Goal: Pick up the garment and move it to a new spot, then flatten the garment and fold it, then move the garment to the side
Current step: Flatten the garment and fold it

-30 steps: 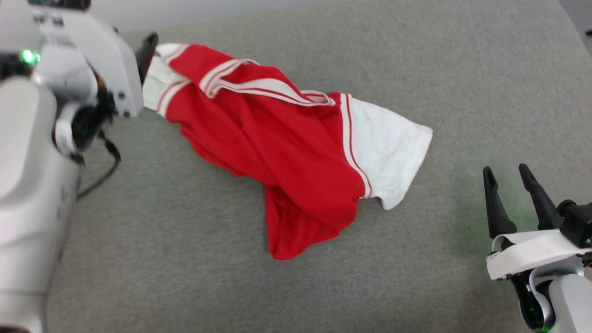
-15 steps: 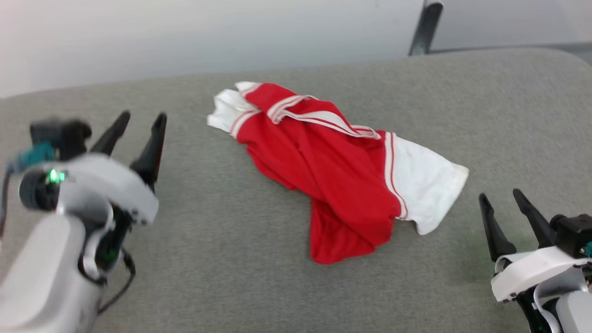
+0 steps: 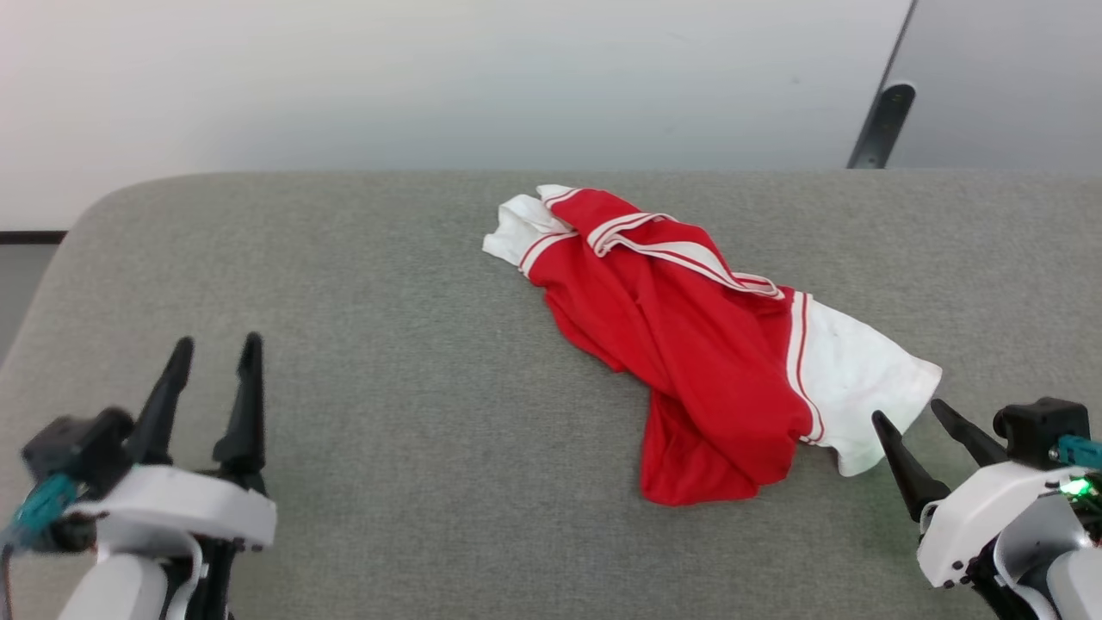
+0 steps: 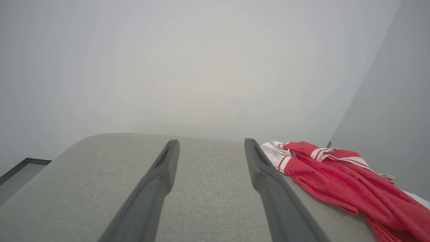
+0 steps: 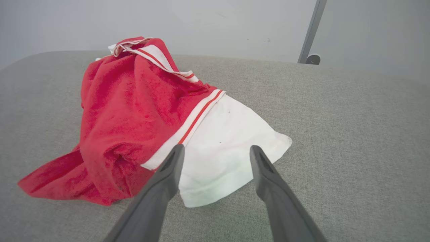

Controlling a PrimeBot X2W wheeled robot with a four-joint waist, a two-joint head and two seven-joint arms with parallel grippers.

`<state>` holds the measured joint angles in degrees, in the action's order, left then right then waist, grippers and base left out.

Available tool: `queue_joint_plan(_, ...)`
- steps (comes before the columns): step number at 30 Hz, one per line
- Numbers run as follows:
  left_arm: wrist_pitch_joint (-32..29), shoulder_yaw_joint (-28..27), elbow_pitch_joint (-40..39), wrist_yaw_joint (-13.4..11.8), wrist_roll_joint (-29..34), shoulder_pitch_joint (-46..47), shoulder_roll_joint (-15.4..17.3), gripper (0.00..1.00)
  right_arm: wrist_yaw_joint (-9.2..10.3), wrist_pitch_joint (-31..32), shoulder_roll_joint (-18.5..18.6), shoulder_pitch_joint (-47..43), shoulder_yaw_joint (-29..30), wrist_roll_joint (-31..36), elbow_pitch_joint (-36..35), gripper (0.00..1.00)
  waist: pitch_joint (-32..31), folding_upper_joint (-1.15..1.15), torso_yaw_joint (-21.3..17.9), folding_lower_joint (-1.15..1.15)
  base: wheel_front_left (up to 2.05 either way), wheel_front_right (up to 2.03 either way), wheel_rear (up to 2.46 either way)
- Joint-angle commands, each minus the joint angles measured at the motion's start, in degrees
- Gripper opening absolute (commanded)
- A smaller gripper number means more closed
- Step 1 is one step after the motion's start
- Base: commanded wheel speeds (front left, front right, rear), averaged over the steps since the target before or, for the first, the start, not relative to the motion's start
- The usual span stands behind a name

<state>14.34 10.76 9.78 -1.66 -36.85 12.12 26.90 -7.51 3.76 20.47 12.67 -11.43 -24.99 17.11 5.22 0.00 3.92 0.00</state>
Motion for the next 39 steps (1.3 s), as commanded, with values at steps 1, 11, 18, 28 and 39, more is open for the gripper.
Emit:
queue_joint_plan(1, 0.4, -1.4, -0.6, -0.6, -0.1, -1.8, -1.0, 1.0, 0.04, 1.7, 0.8, 1.0, -0.4, -0.7, 0.1, 1.0, -0.4, 0.0, 1.0, 0.0, 0.0, 0.0, 0.0)
queue_joint_plan(11, 0.8, -9.8, -5.4, 0.2, 2.4, -8.4, -8.0, 1.0, 0.04, 10.6, 3.5, 3.2, -4.0, -5.0, -2.7, 1.0, 0.2, 0.0, 3.8, 0.0, 0.0, 0.0, 0.0)
queue_joint_plan(18, 0.8, -12.5, -5.7, 2.8, 5.1, -9.3, -12.3, 1.0, 0.04, 17.7, 4.2, 4.5, -4.4, -4.5, -2.4, 1.0, 0.8, 0.0, 5.6, 0.0, 0.0, 0.0, 0.0)
queue_joint_plan(28, 0.8, -14.0, -3.9, 5.7, 6.7, -7.9, -16.6, 1.0, 0.04, 29.1, 3.2, 6.8, -1.1, 0.6, 1.7, 1.0, 2.3, 0.0, 7.8, 0.0, 0.0, 0.0, 0.0)
queue_joint_plan(39, 0.8, -14.9, -2.1, 7.7, 6.4, -7.2, -19.0, 1.0, 0.04, 37.3, 1.2, 5.4, 2.2, 6.1, 4.2, 0.49, 3.1, 0.0, 9.4, 0.0, 0.0, 0.0, 0.0)
